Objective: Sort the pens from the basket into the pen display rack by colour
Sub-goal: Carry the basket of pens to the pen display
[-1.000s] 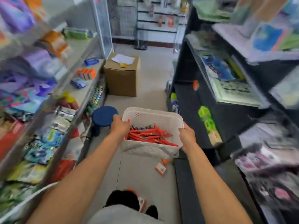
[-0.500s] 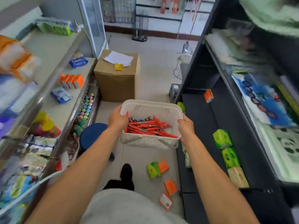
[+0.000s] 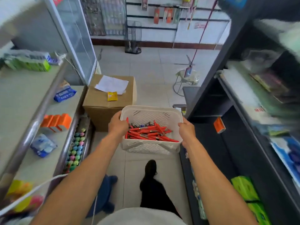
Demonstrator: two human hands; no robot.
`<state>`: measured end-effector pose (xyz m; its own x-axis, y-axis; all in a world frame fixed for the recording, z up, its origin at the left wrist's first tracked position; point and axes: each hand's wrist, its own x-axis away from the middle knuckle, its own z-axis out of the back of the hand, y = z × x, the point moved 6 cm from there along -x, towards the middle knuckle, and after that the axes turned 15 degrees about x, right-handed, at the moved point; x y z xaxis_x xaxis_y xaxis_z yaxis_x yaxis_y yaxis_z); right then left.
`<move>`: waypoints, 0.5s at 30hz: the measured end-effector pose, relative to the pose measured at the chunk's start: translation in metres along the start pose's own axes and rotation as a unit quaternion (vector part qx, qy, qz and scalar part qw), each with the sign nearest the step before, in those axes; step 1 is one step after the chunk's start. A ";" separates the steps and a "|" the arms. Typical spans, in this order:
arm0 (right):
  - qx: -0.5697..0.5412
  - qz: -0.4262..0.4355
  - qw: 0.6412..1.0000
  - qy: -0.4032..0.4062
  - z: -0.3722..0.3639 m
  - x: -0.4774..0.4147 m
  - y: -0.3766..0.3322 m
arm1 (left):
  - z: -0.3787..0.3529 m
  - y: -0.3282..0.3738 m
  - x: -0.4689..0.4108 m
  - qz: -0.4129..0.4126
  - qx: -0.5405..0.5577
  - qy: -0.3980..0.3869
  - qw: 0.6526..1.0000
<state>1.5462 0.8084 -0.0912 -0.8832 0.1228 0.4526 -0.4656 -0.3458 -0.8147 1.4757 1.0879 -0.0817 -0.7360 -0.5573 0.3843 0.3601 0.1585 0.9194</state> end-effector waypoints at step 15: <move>0.052 0.017 0.997 -0.048 -0.046 -0.321 -0.200 | -0.152 0.156 -0.286 -0.041 -0.049 0.040 0.997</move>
<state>1.9205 0.8810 -0.0902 -0.8864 0.0210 0.4625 -0.4227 -0.4441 -0.7900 1.8297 1.1479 -0.0615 -0.7184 -0.6295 0.2960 0.3574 0.0310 0.9334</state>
